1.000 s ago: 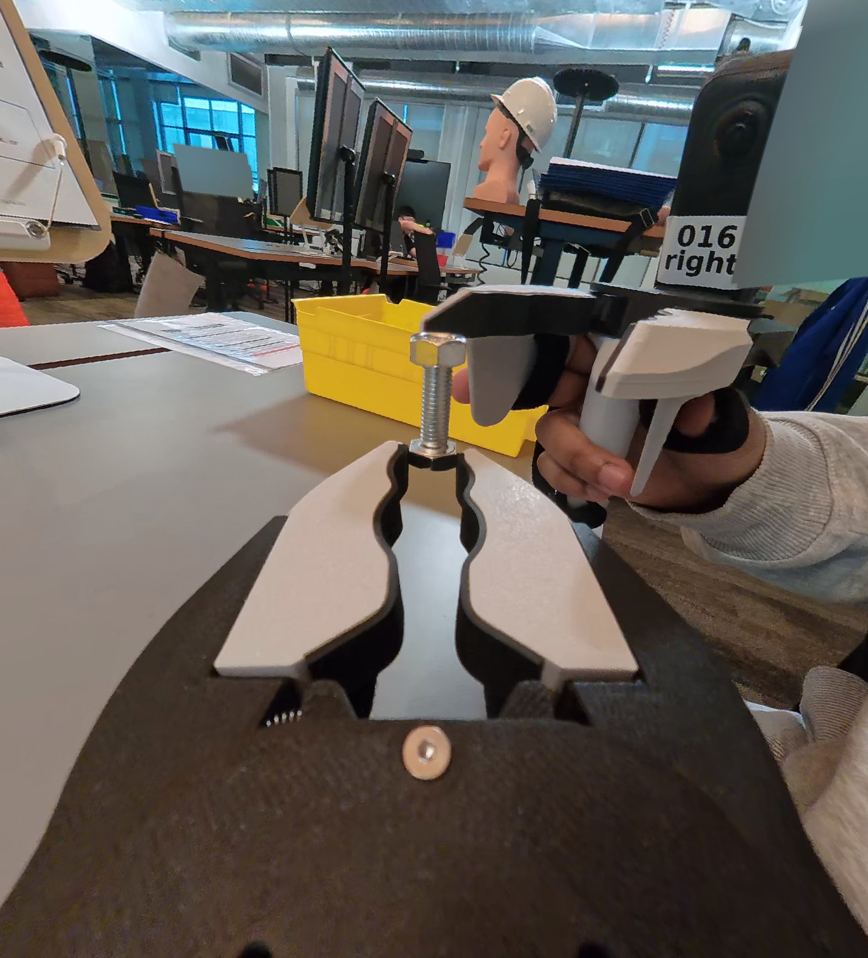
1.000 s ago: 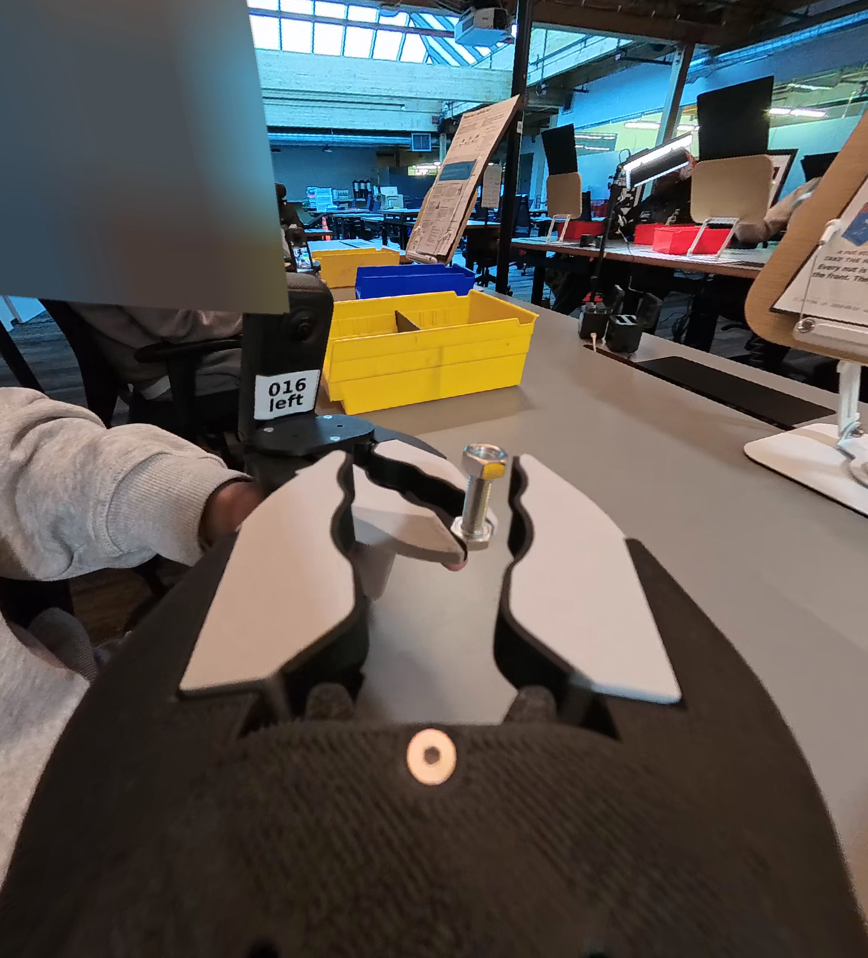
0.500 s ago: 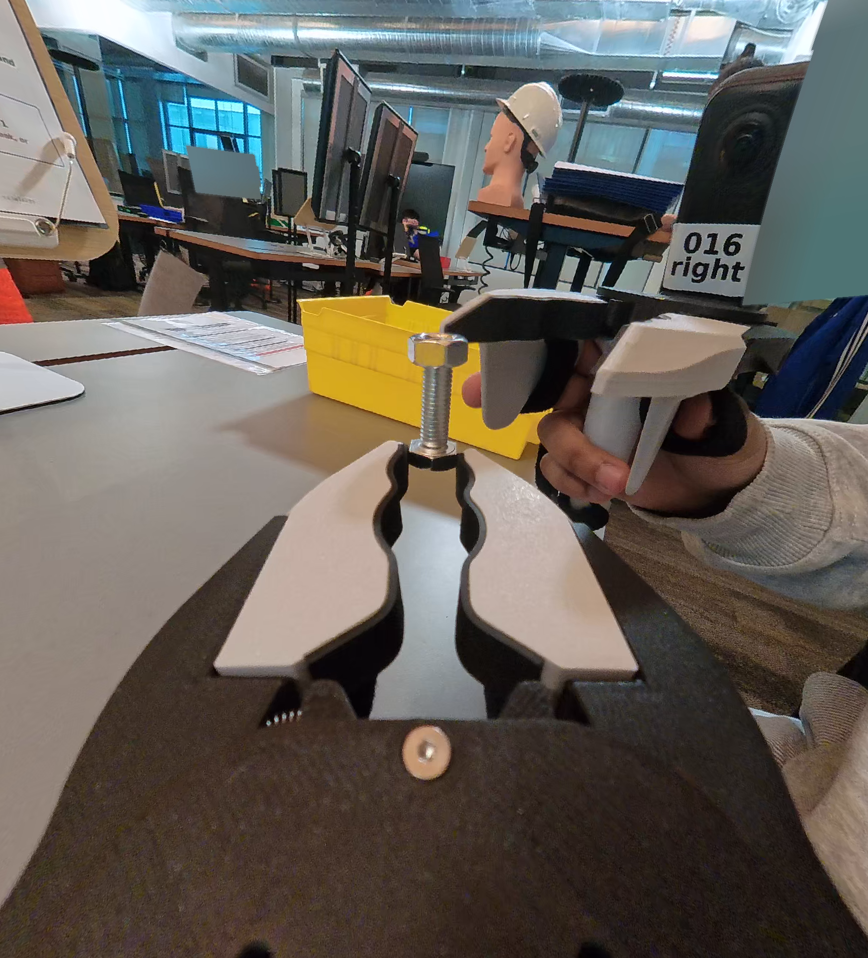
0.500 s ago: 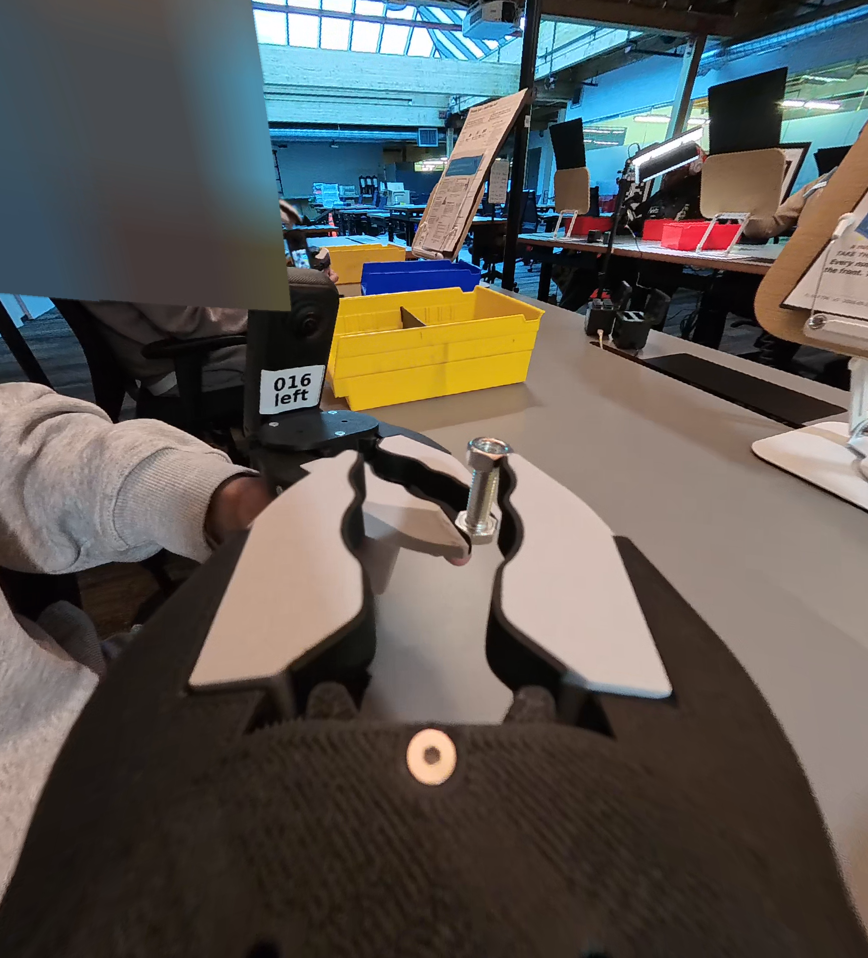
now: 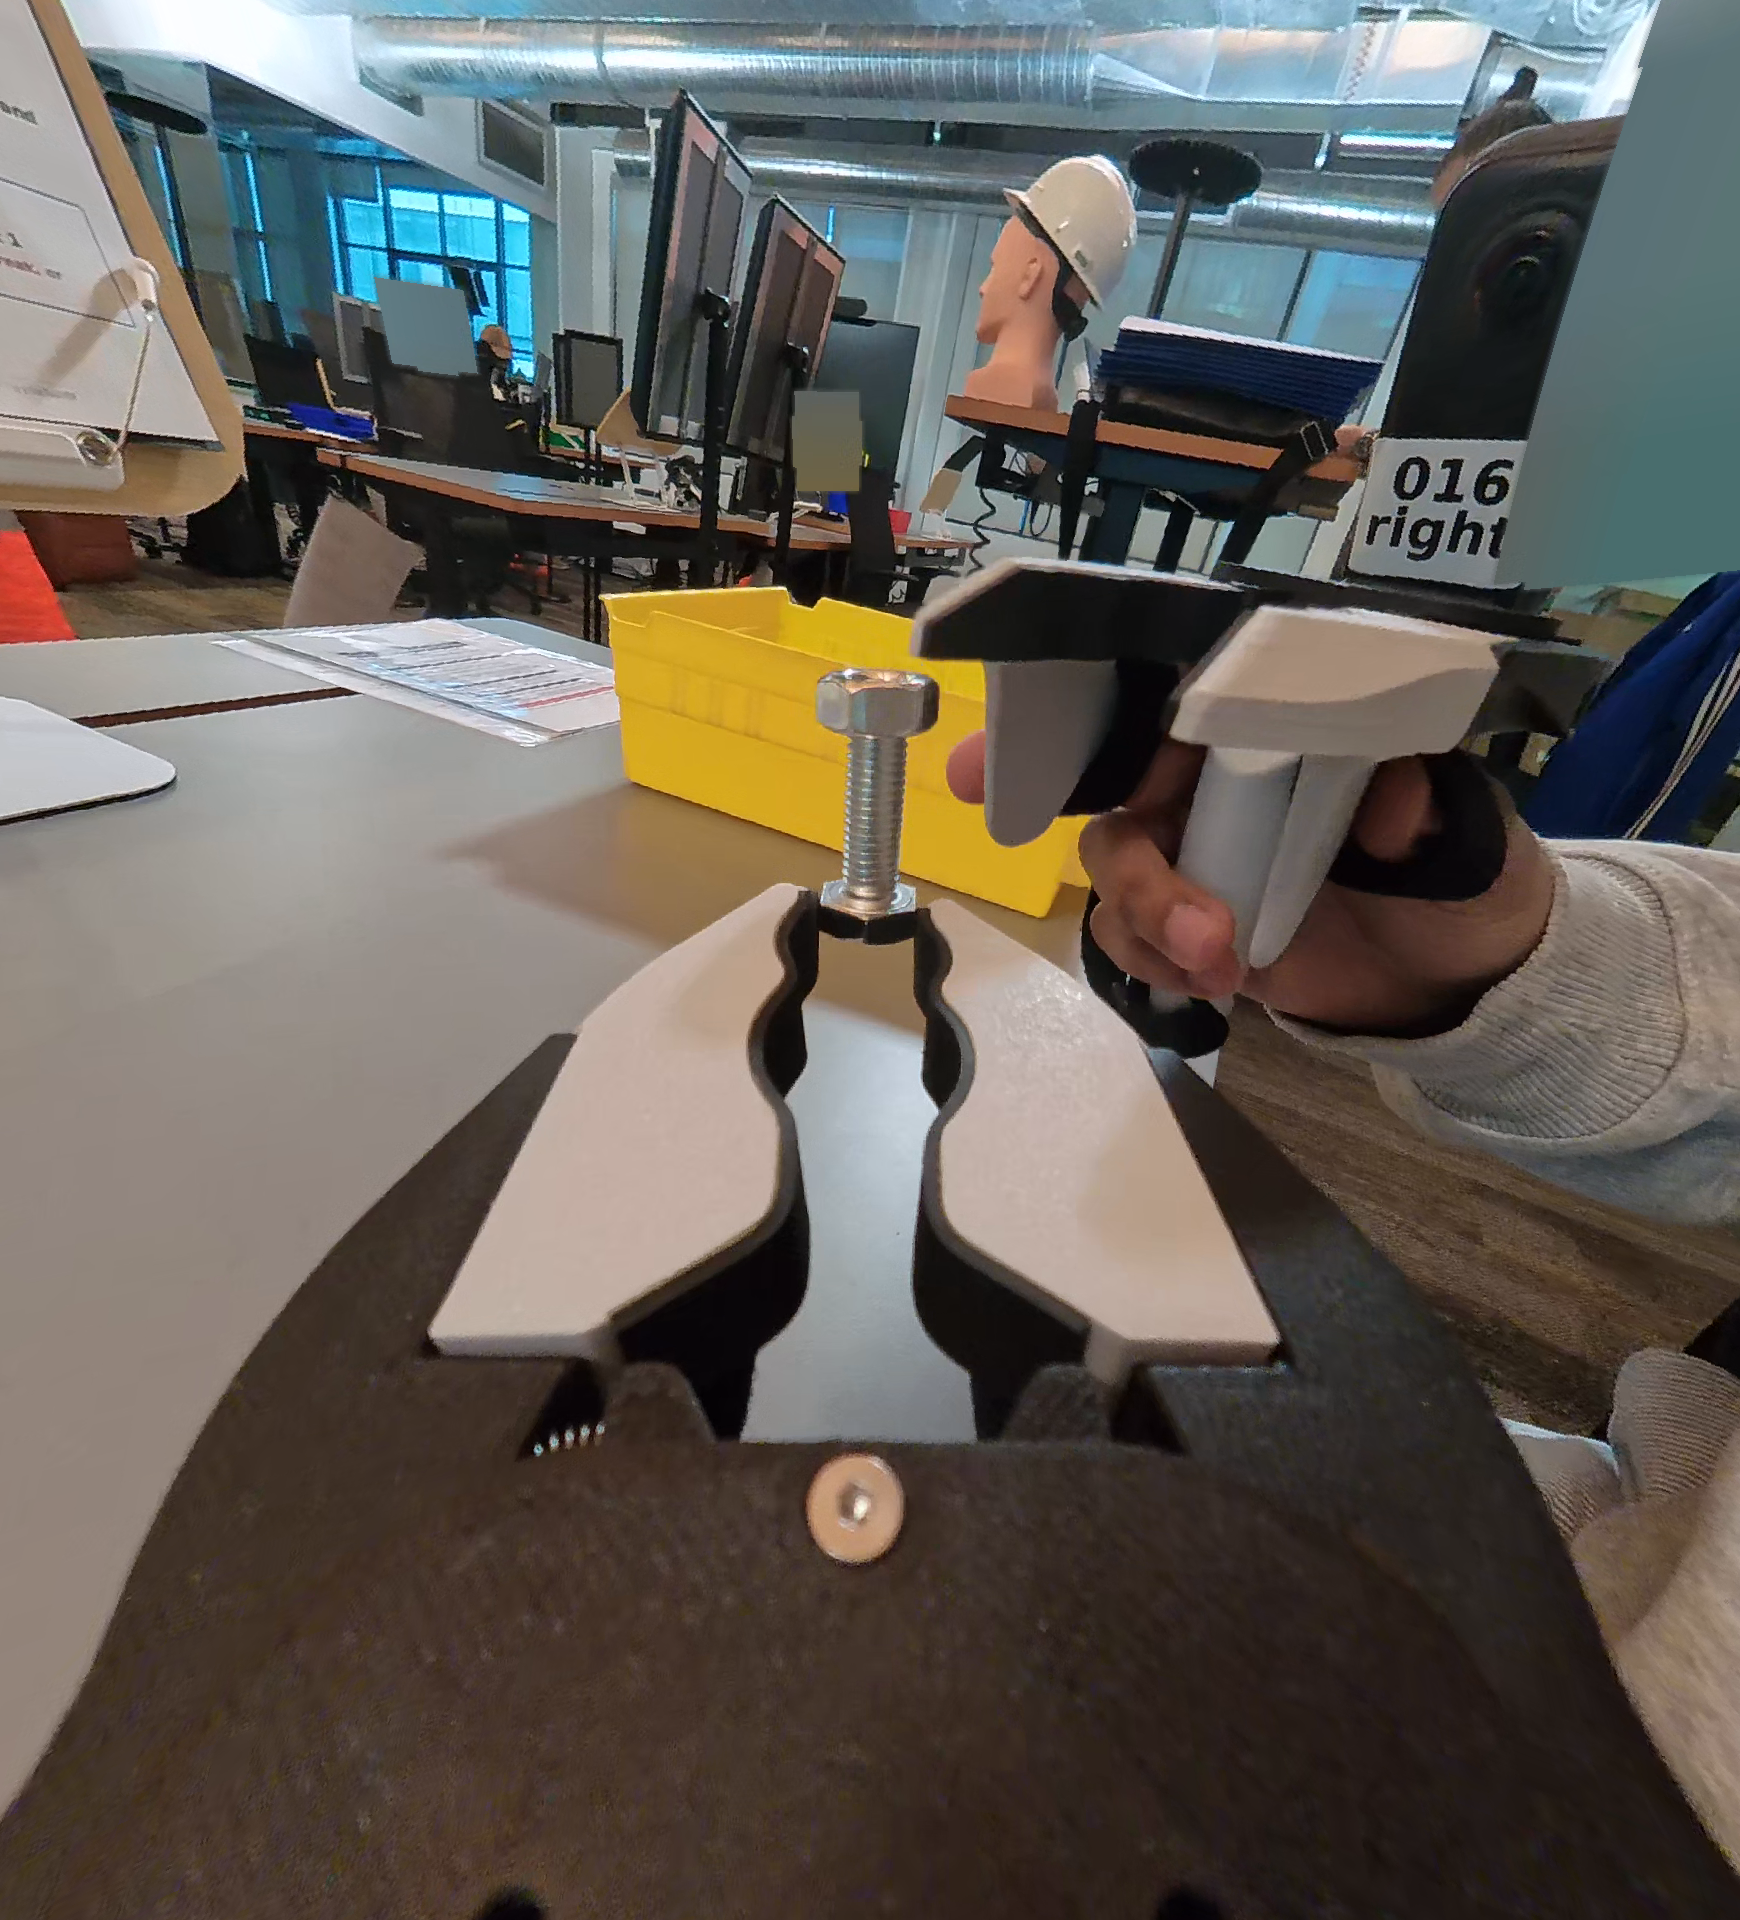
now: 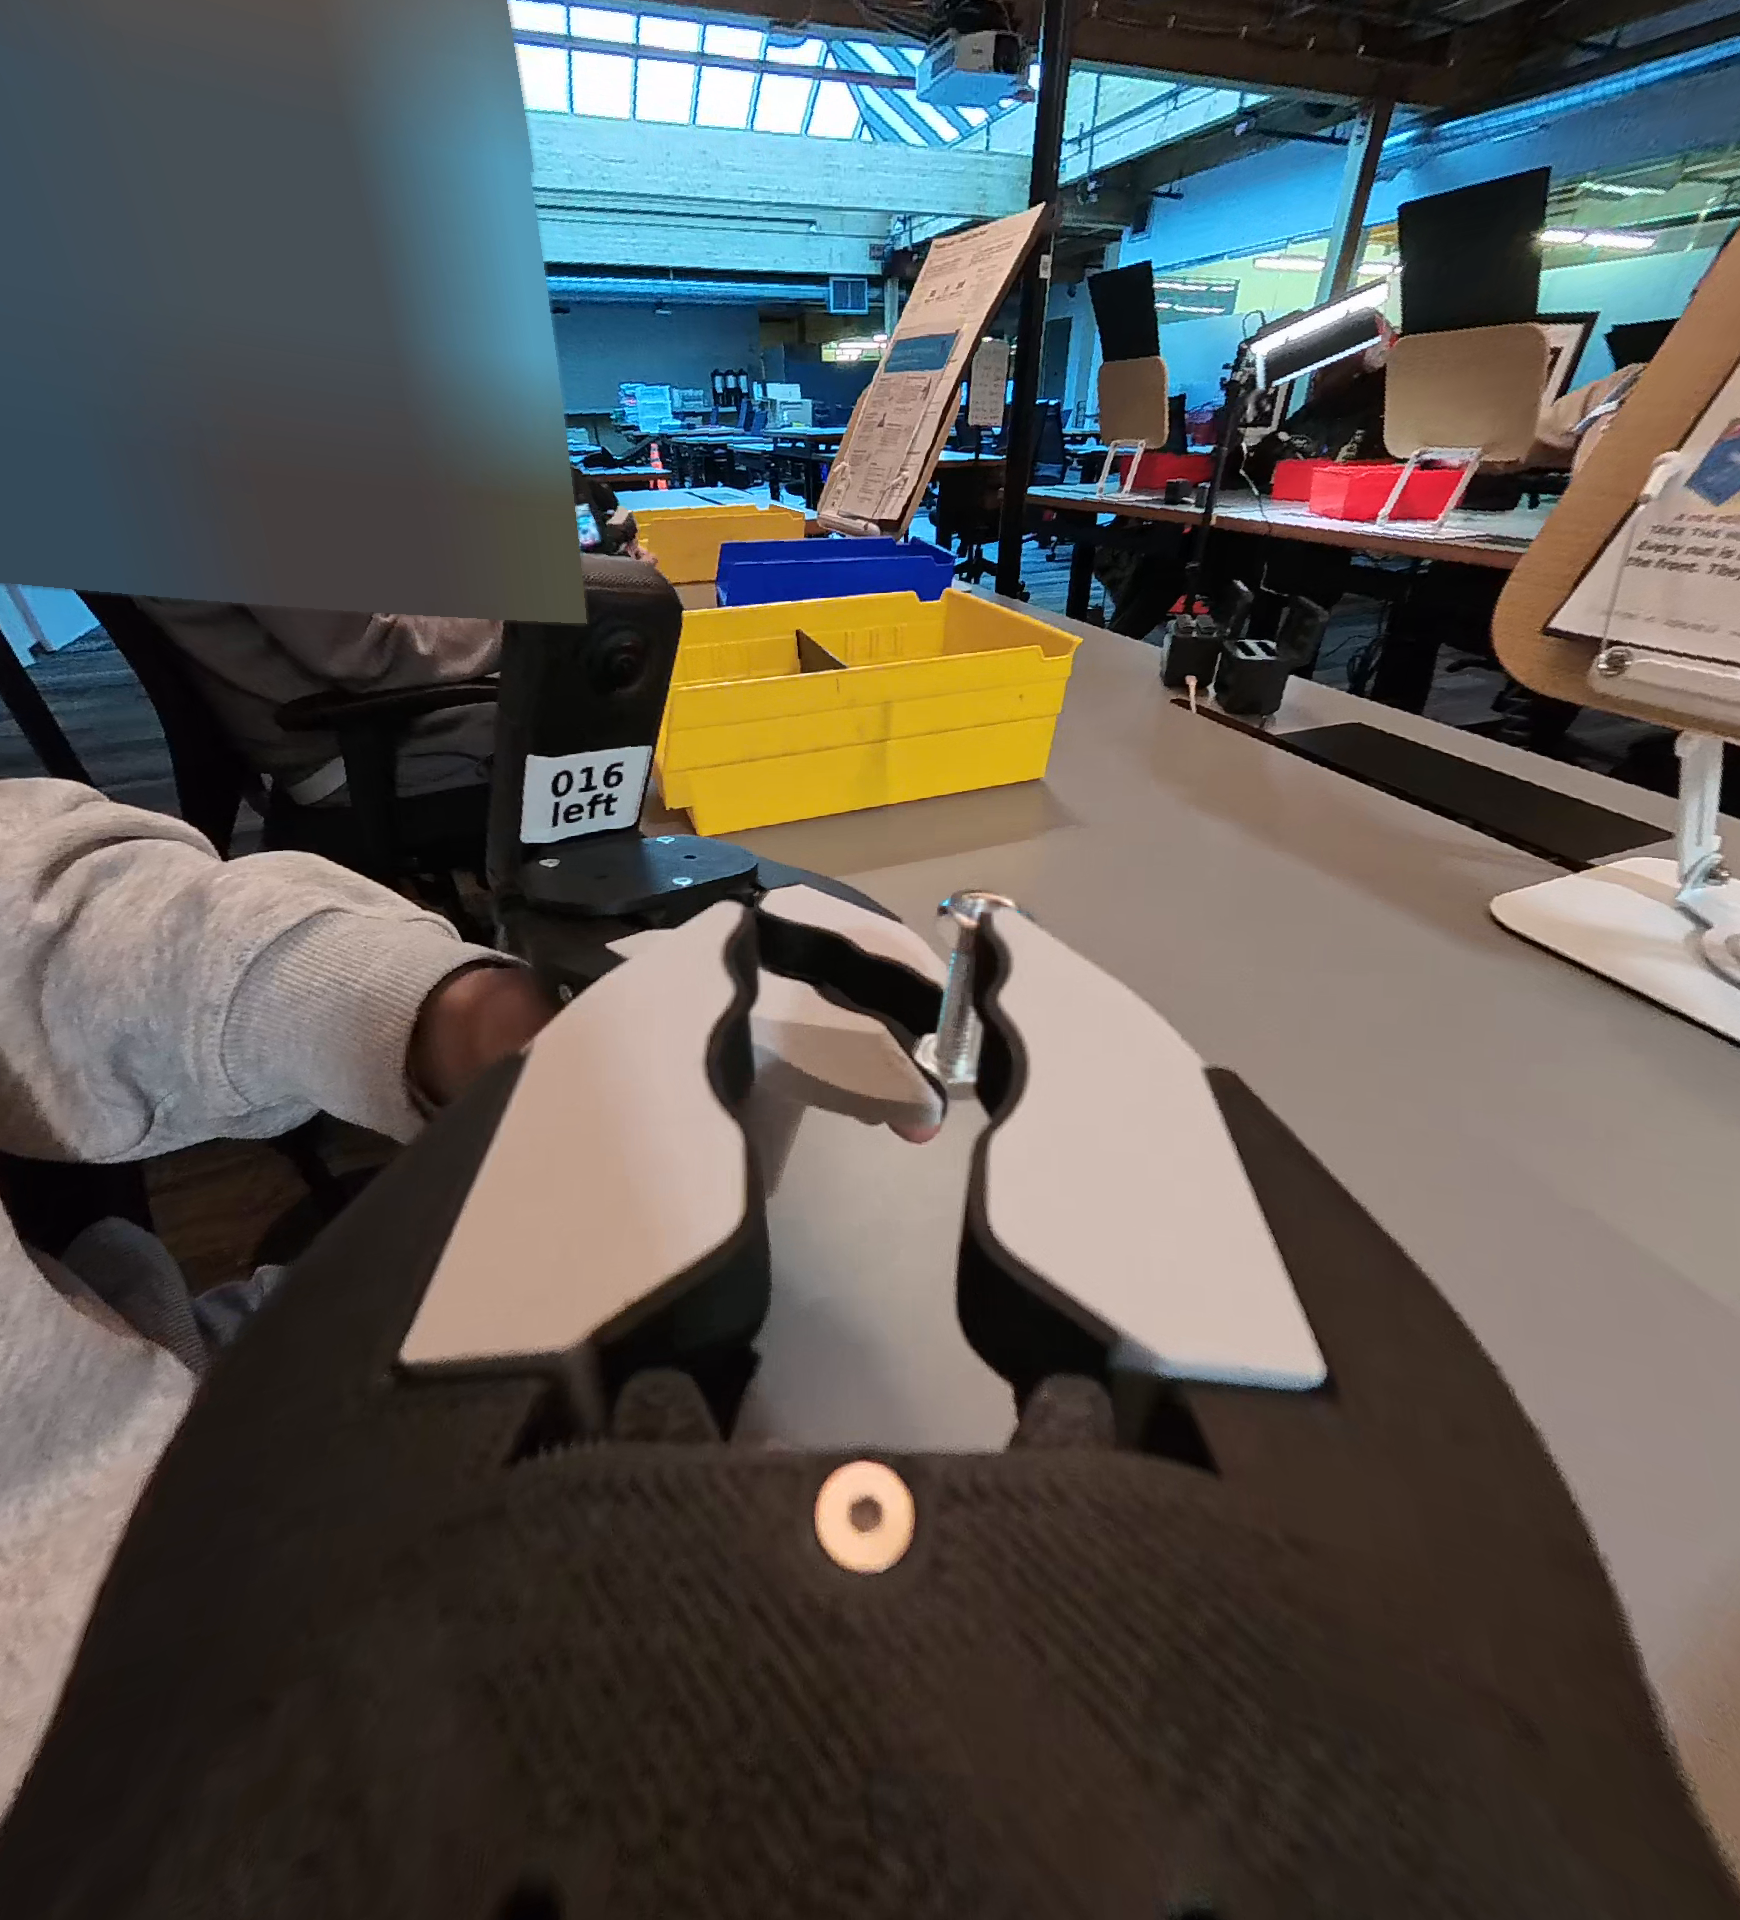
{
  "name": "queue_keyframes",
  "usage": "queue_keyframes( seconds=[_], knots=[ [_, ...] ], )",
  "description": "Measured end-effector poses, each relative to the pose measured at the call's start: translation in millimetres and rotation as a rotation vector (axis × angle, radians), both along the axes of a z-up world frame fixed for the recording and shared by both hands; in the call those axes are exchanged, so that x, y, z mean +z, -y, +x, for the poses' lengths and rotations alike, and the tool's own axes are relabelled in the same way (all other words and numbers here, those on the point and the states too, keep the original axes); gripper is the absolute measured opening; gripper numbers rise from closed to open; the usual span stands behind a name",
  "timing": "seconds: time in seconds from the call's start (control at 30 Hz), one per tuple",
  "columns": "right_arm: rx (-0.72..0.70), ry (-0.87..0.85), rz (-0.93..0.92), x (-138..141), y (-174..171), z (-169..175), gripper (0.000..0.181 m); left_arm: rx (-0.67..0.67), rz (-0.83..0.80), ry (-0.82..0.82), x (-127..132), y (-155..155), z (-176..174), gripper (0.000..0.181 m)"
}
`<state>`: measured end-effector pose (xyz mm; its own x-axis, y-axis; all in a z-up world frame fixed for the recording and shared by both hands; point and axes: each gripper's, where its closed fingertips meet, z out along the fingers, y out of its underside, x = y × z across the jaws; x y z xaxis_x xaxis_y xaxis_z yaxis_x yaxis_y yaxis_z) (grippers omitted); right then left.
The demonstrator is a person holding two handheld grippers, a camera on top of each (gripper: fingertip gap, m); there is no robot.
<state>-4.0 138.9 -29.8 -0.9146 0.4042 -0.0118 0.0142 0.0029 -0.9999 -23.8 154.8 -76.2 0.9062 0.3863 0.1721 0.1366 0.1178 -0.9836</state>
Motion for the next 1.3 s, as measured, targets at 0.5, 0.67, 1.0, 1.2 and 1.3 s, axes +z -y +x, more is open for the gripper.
queue_keyframes(
  seconds=[0.5,0.67,1.0,1.2,1.3],
  knots=[
    [0.000,0.026,0.040,-13.2,4.9,-1.6,0.045,0.023,0.001,0.022,-2.1,3.2,-5.4,0.019],
    [-0.036,0.018,0.013,-9.6,1.6,-6.1,0.052,0.017,-0.008,0.018,-3.2,1.6,-4.0,0.019],
    [-0.002,0.045,0.021,-13.4,3.1,-2.7,0.037,0.022,-0.011,0.023,-4.1,2.3,-5.4,0.019],
    [-0.028,0.047,-0.017,-9.8,1.9,-6.9,0.060,0.020,-0.018,0.020,-4.9,1.4,-4.9,0.019],
    [0.009,0.034,-0.003,-9.9,4.9,0.1,0.047,0.026,-0.011,0.030,-4.8,3.1,-6.9,0.019]
  ],
)
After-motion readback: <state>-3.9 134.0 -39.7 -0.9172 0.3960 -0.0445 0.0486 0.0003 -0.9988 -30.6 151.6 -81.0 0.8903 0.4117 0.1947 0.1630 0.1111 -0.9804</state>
